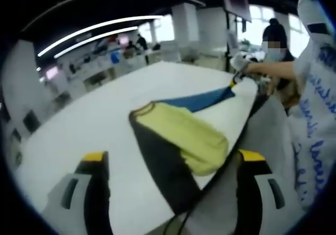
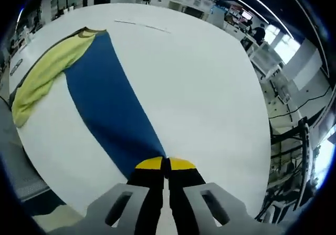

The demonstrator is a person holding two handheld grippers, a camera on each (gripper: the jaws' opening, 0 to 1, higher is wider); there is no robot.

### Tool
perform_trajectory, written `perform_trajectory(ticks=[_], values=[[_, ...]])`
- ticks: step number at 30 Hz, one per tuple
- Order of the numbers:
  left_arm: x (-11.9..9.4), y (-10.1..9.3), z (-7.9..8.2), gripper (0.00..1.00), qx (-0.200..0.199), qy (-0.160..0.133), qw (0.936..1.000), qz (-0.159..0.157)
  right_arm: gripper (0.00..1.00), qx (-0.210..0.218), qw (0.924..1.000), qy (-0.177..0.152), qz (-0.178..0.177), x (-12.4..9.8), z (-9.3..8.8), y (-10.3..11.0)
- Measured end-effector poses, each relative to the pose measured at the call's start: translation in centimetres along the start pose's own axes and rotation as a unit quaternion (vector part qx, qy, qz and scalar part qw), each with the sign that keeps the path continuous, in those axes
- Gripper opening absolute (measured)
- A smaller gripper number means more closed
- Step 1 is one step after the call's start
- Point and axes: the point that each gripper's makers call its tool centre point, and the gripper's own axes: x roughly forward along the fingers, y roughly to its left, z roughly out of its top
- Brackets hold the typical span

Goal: Fold the garment on the visible template until the final outline fits inside the template.

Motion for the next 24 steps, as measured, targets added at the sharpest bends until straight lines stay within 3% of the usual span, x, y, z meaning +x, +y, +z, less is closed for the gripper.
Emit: perform_trajectory(ticks=[3, 5, 10, 12, 18, 24], values=[[0.0, -0.1, -0.2, 0.97, -0.002, 0.004, 1.0000, -0.001, 0.03, 0.003, 0.9999, 0.009, -0.005, 1.1, -0.2, -1.7], [0.0, -0.1, -0.2, 0.97, -0.003, 0.005, 1.0000, 0.001, 0.03, 0.006, 0.9999, 0.015, -0.004, 1.2, -0.6, -0.9], [-0.2, 0.2, 0.0, 0.97, -0.005, 0.003, 1.0000, 0.007, 0.03, 0.016, 0.9998, 0.007, -0.013, 2.5, -0.5, -2.5], [-0.3, 0.3, -0.1, 0.98, -0.017, 0.002, 0.9998, 0.008, 0.03, 0.058, 0.9982, -0.010, -0.015, 2.2, -0.2, -2.2], [-0.5, 0.5, -0.2, 0.99, -0.021, 0.003, 0.9997, 0.016, 0.03, 0.051, 0.9985, 0.017, -0.010, 2.9, -1.3, -1.7], [-0.7, 0.4, -0.3, 0.99, -0.025, 0.008, 0.9994, 0.021, 0.03, 0.056, 0.9982, 0.019, -0.006, 4.0, -1.6, -1.9]])
